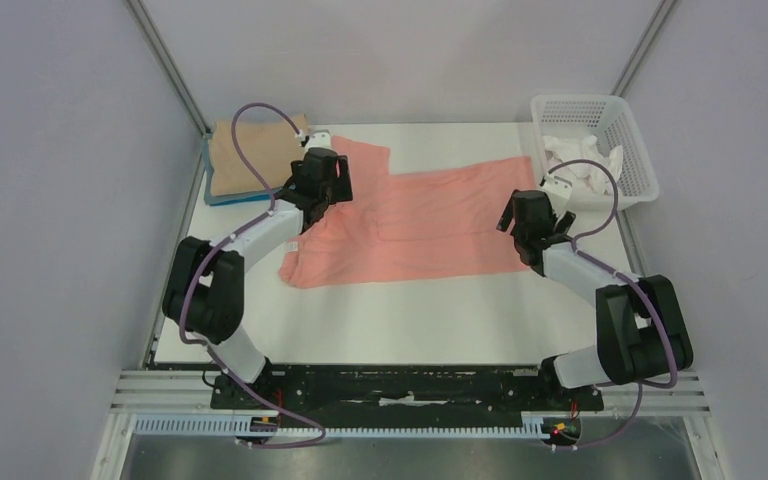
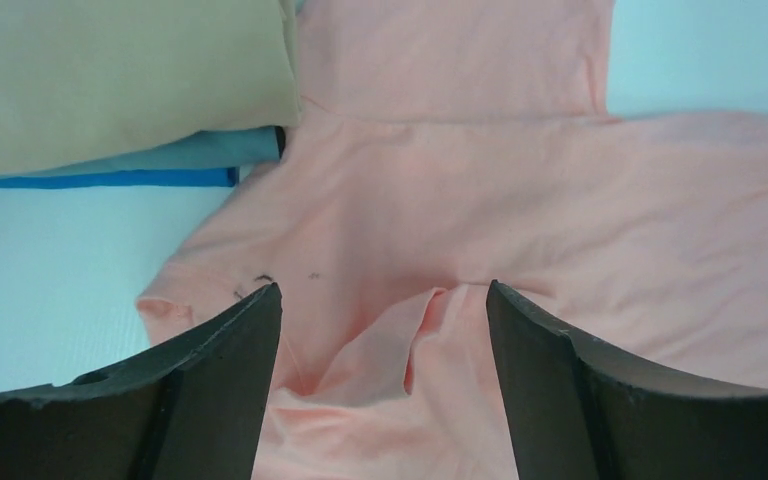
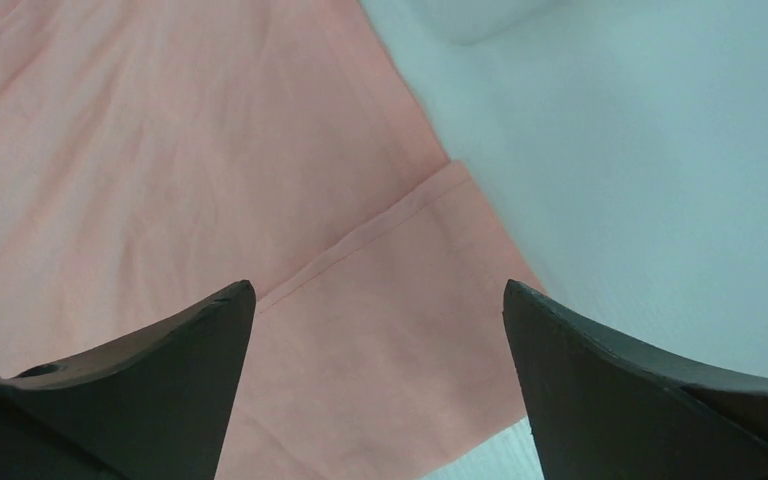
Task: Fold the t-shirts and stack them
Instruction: Fold the flattened tshirt in 1/3 of the way
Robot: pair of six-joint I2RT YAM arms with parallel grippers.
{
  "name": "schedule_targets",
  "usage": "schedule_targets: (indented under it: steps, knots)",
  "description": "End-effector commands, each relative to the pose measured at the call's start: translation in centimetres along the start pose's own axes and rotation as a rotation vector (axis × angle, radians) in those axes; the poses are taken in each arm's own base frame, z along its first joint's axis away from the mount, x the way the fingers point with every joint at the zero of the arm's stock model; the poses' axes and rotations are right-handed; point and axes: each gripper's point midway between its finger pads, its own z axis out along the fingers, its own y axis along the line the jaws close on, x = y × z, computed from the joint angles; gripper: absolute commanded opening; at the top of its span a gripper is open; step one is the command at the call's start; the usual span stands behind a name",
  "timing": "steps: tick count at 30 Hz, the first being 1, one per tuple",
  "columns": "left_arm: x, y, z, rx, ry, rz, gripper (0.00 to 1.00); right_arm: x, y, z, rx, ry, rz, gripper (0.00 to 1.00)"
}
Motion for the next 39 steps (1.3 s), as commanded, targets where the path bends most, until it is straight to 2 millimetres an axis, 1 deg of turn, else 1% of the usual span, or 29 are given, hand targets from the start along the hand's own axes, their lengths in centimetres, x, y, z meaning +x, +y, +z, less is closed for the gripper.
schedule_targets:
  steps: [1,2,4,7,8,10,11,13,16,19,21,25,28,30,32,34,35,39]
  knots:
    - [-2.8,-1.1,-1.7,0.059,-0.035,-0.047,0.81,-3.3,-0.5,-1.0,0.026,-0.077,-0.016,0.98]
    - [-2.6,-1.8,-2.2,0.106,-0.029,-0.074,0.81,-2.8,0.0,-1.3,-0.015,-0.062,-0.03,0.98]
    - [-1.2,-3.1,-3.1,0.188,0.02,-0.11,0.82,-2.0,1.0,-2.2,-0.099,-0.037,-0.045,0.98]
    - [0.9,-3.9,-4.3,0.261,0.081,-0.157,0.82,0.0,3.5,-3.9,-0.253,-0.015,-0.095,0.98]
    - [1.5,-4.1,-4.5,0.281,0.089,-0.166,0.82,0.4,4.7,-4.4,-0.318,-0.023,-0.122,0.98]
    - [2.5,-4.1,-4.2,0.289,0.099,-0.171,0.82,1.7,6.6,-5.2,-0.422,-0.011,-0.166,0.98]
    - [2.9,-4.0,-3.9,0.28,0.111,-0.17,0.83,2.4,7.2,-5.2,-0.453,0.011,-0.179,0.98]
    - [3.6,-4.0,-2.8,0.271,0.135,-0.163,0.83,3.2,7.8,-5.0,-0.468,0.041,-0.195,0.98]
    - [4.5,-3.3,-0.2,0.225,0.199,-0.173,0.83,3.9,8.0,-4.0,-0.446,0.057,-0.208,0.98]
    - [4.9,-2.6,2.2,0.213,0.248,-0.214,0.83,4.5,8.0,-2.8,-0.412,0.08,-0.228,0.98]
    - [4.8,-1.8,3.9,0.18,0.247,-0.228,0.84,5.4,8.1,-2.0,-0.397,0.109,-0.244,0.98]
    - [4.7,-0.5,6.3,0.138,0.27,-0.258,0.84,6.6,7.6,-0.9,-0.354,0.143,-0.27,0.98]
    - [5.1,-0.5,7.4,0.125,0.295,-0.263,0.84,7.6,7.1,-0.4,-0.327,0.175,-0.29,0.98]
    - [5.9,-1.1,7.5,0.158,0.325,-0.269,0.84,8.4,6.8,-0.4,-0.323,0.2,-0.296,0.98]
    - [7.0,-1.4,7.1,0.174,0.367,-0.277,0.85,9.4,6.3,-0.6,-0.317,0.231,-0.3,0.98]
    - [7.9,-1.2,6.2,0.174,0.386,-0.292,0.85,10.3,5.5,-1.2,-0.306,0.262,-0.29,0.98]
    - [8.6,-1.1,5.7,0.173,0.397,-0.303,0.85,10.5,5.2,-1.6,-0.31,0.27,-0.283,0.98]
    - [11.2,-0.4,3.2,0.161,0.434,-0.329,0.85,12.0,3.3,-3.9,-0.3,0.301,-0.271,0.98]
